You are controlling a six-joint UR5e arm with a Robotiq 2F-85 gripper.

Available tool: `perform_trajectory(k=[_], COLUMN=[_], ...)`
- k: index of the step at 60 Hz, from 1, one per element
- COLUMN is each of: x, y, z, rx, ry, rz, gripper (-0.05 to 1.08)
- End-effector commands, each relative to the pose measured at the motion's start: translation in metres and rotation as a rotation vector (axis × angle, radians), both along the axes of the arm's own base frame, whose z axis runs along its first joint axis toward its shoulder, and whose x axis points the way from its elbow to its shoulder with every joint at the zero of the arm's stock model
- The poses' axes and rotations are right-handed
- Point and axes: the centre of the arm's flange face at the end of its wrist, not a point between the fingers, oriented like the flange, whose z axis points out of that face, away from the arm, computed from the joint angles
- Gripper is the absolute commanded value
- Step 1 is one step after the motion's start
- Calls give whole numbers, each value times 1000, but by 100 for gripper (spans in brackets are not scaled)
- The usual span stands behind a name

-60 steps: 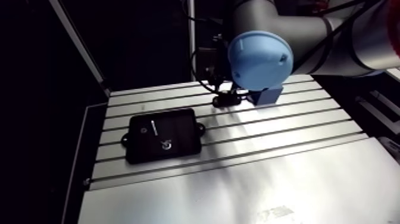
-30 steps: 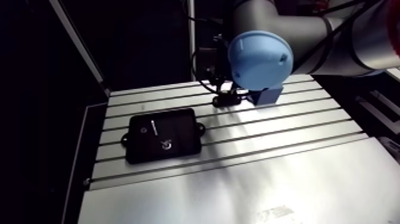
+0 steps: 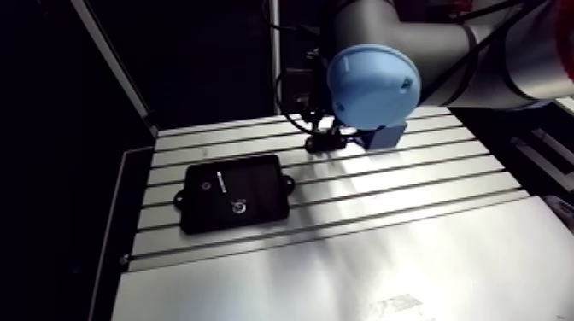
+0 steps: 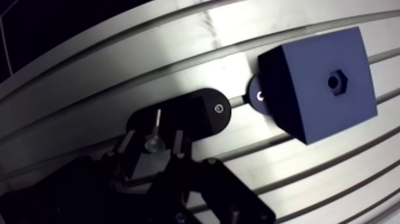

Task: Pick up the M10 bolt and insert it into the hex recess until seated.

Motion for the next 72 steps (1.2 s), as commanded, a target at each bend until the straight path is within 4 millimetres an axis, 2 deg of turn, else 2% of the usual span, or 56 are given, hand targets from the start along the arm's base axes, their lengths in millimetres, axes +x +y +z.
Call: perform_trajectory(k=[1, 72], x=[0, -3], y=[0, 1], z=[-1, -4], rx=[-1, -3], ry=[-2, -3], rz=[0, 0], gripper=[58, 67])
